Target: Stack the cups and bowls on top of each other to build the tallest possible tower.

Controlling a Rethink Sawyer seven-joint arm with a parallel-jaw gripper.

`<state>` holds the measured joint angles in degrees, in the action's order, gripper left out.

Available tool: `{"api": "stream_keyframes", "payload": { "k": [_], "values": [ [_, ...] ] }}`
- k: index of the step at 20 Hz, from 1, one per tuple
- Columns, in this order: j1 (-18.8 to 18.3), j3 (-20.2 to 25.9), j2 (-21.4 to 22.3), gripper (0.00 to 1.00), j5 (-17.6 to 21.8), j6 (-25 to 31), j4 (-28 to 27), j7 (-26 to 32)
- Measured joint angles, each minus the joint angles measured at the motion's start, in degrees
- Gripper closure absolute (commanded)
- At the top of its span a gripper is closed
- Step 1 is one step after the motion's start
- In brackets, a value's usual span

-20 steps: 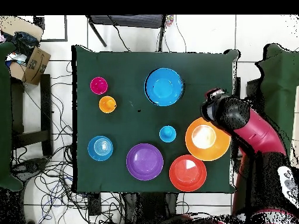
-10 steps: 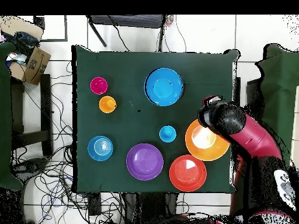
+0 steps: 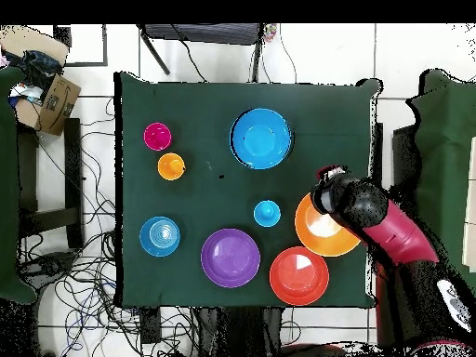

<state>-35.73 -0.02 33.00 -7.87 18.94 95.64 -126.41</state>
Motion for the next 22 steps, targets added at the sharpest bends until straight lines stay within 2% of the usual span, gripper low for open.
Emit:
{"api": "stream_keyframes", "payload": {
  "k": [8, 22],
  "values": [
    [-2.61, 3.44, -0.39, 0.00, 1.75, -4.53, 2.50, 0.00],
    [-3.88, 8.40, 2.80, 0.00, 3.38, -4.53, 5.54, 0.00]
  ]
}}
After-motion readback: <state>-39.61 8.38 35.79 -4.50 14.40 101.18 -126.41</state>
